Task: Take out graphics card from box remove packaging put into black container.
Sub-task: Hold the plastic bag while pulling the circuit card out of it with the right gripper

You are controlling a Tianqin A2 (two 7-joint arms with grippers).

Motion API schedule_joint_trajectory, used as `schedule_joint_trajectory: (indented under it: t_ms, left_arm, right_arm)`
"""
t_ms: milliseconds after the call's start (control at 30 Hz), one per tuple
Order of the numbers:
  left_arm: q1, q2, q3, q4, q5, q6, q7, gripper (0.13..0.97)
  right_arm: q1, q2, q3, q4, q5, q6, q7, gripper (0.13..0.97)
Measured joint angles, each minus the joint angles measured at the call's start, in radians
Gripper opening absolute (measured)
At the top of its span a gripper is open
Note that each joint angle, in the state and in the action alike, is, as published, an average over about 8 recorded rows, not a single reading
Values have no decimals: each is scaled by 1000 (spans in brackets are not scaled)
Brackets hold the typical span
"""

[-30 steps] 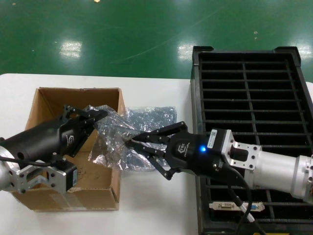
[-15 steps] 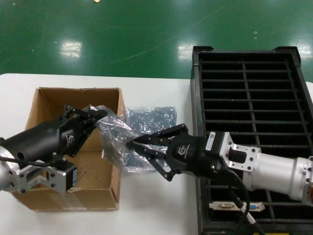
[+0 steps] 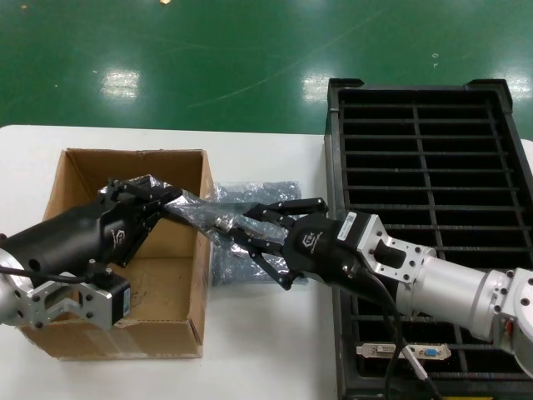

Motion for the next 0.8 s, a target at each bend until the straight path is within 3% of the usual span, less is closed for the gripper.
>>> schedule_joint_trajectory:
  t_ms: [233, 500, 800]
  left_arm:
    - [0, 0, 0, 0, 0, 0, 0, 139]
    - [0, 0, 0, 0, 0, 0, 0, 139]
    - [0, 0, 0, 0, 0, 0, 0, 139]
  right_arm:
    - [-10, -1, -4, 3, -18, 25, -2, 263]
    - [1, -12, -14, -24, -19, 15, 2, 411]
    - [28, -39, -25, -65, -22, 11, 32, 411]
